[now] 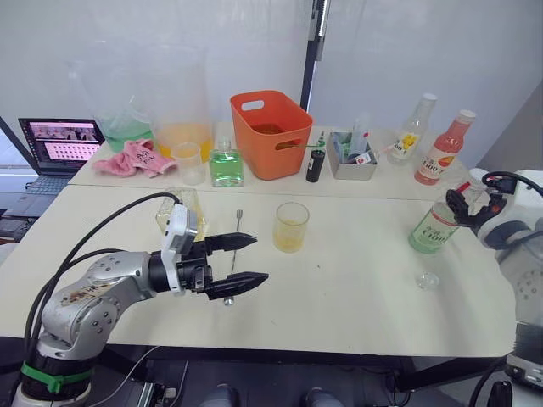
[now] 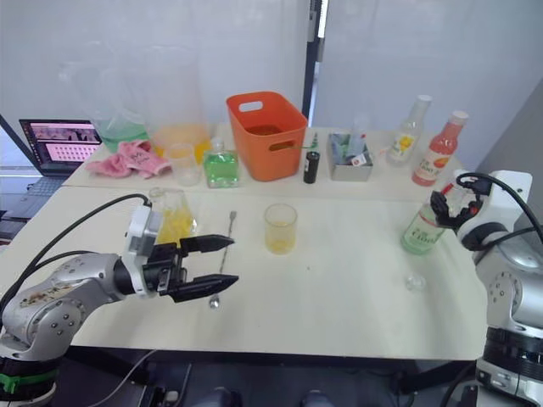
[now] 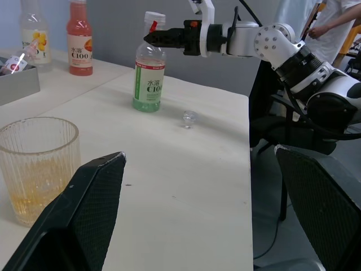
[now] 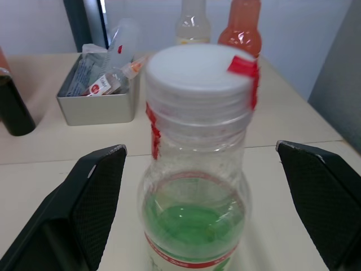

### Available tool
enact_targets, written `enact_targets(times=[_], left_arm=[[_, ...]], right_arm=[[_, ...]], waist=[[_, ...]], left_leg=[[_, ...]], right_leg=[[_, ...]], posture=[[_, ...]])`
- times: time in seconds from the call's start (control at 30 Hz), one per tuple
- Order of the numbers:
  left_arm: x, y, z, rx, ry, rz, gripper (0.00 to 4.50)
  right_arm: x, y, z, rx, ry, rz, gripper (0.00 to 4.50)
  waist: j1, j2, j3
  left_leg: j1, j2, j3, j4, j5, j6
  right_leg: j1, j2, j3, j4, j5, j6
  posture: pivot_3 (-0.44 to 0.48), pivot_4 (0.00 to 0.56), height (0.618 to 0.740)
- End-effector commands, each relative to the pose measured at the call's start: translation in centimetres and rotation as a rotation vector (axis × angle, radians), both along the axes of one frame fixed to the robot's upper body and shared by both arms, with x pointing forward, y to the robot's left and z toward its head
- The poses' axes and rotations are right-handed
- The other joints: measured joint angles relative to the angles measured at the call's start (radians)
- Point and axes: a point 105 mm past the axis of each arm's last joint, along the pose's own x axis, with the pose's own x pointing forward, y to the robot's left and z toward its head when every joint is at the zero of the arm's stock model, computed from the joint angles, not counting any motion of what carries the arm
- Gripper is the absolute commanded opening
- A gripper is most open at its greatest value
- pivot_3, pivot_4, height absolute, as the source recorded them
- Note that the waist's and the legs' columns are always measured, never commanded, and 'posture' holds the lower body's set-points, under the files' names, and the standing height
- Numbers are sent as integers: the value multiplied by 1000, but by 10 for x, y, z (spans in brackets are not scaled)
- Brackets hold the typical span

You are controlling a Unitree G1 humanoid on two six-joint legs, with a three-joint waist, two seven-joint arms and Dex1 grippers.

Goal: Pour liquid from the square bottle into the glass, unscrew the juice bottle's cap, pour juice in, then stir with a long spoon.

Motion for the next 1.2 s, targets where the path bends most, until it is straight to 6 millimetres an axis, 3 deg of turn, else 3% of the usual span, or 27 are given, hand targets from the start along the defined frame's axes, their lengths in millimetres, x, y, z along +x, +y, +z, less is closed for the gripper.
enact_targets(times=[0.03,0.1,0.33,0.4,0.6,0.73,0.97,1.03,1.2], left_arm=[[-5,-5,9,-7,-48,-18,4482],[-5,-5,9,-9,-48,-14,4496],[-5,-4,8,-8,-48,-1,4500],[-4,-3,8,-7,-51,5,4500],[-3,-2,8,-6,-54,9,4500],[0,-2,9,-6,-57,9,4500],[4,-2,7,-2,-53,-11,4500],[5,-2,7,-2,-53,-14,4500],[12,1,8,0,-58,-25,4500]], right_arm=[[1,-4,22,-46,-67,5,4500],[4,-5,23,-43,-71,7,4254],[9,-10,23,-45,-79,13,1910],[9,-11,22,-45,-79,13,1496],[7,-6,29,-50,-111,36,1492],[-3,13,51,-96,-161,124,1492],[-37,76,90,-156,-237,423,1492],[-43,87,93,-158,-239,472,1492],[-68,142,98,-142,-255,742,1492]], waist=[[0,0,0],[0,0,0],[1,0,0],[1,0,0],[1,0,0],[1,2,1],[1,7,4],[1,7,4],[2,7,5]], left_leg=[[0,0,0,0,0,0],[0,0,0,0,0,0],[0,0,0,0,0,0],[0,0,0,0,0,0],[0,0,0,0,0,0],[0,0,0,0,0,0],[-1,0,0,0,0,0],[-1,1,0,0,0,0],[-1,0,0,0,0,0]], right_leg=[[0,0,0,0,0,0],[0,0,0,0,0,0],[0,0,0,0,0,0],[0,0,0,0,0,0],[0,0,0,0,0,0],[0,0,0,0,0,0],[-2,1,0,0,0,0],[-1,1,0,0,0,0],[-2,0,0,0,0,0]], posture=[[0,150,739],[0,150,739],[0,150,739],[0,150,739],[0,150,739],[0,150,739],[0,150,739],[0,150,739],[0,150,739]])
